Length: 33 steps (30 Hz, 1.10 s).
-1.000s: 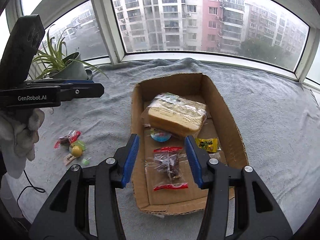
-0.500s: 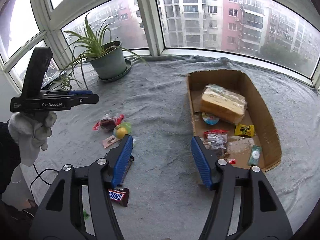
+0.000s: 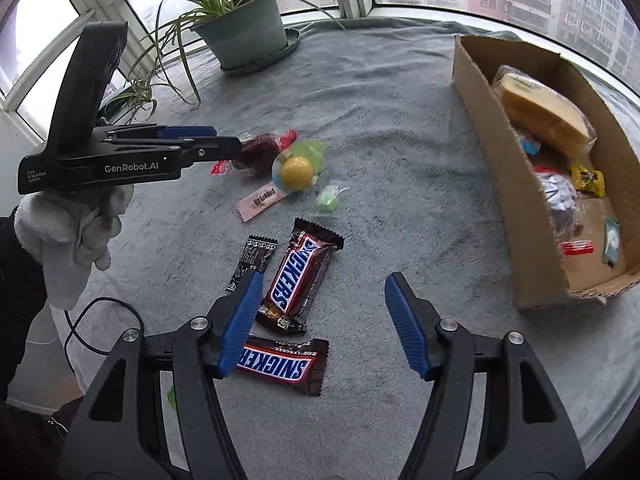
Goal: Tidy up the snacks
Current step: 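Grasp the Snickers bar with the right tool while the left grasps the red meat snack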
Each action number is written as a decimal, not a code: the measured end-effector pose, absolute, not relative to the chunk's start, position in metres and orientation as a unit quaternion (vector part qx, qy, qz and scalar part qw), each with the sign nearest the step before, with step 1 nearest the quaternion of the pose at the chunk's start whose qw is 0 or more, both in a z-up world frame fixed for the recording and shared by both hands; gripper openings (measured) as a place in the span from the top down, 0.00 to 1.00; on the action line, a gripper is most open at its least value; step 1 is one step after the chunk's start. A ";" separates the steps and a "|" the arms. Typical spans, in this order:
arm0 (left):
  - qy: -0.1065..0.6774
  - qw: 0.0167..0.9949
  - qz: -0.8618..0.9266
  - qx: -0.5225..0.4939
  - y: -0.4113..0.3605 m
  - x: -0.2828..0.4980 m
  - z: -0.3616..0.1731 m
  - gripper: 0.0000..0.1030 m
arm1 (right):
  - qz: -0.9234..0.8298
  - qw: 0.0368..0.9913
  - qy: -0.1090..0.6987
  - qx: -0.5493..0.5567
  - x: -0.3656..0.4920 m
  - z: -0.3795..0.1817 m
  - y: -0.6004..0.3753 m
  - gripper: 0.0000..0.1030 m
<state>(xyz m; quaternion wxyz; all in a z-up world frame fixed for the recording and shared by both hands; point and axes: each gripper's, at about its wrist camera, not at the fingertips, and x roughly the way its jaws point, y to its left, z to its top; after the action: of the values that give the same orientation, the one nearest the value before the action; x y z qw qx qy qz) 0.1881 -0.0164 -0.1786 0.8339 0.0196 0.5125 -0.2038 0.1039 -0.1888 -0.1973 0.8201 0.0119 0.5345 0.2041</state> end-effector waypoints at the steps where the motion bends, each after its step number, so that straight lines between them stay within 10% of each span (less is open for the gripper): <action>1: 0.512 0.834 -0.205 0.026 -0.016 0.188 -0.181 0.50 | 0.205 0.817 0.538 0.013 0.104 -0.201 -0.186 0.35; 12: 0.508 0.831 -0.218 0.065 -0.023 0.202 -0.192 0.41 | 0.205 0.798 0.566 0.026 0.115 -0.224 -0.165 0.36; 23: 0.505 0.826 -0.241 0.068 -0.037 0.205 -0.199 0.42 | 0.198 0.794 0.575 0.015 0.121 -0.227 -0.157 0.64; 33: 0.490 0.835 -0.244 0.056 -0.039 0.196 -0.197 0.67 | 0.205 0.792 0.573 0.031 0.121 -0.227 -0.162 0.69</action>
<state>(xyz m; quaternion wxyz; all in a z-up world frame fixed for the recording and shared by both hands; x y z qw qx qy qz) 0.1960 -0.0388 -0.1970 0.8348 0.0559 0.4902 -0.2444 0.1205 -0.1618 -0.2268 0.7925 0.0308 0.5734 0.2054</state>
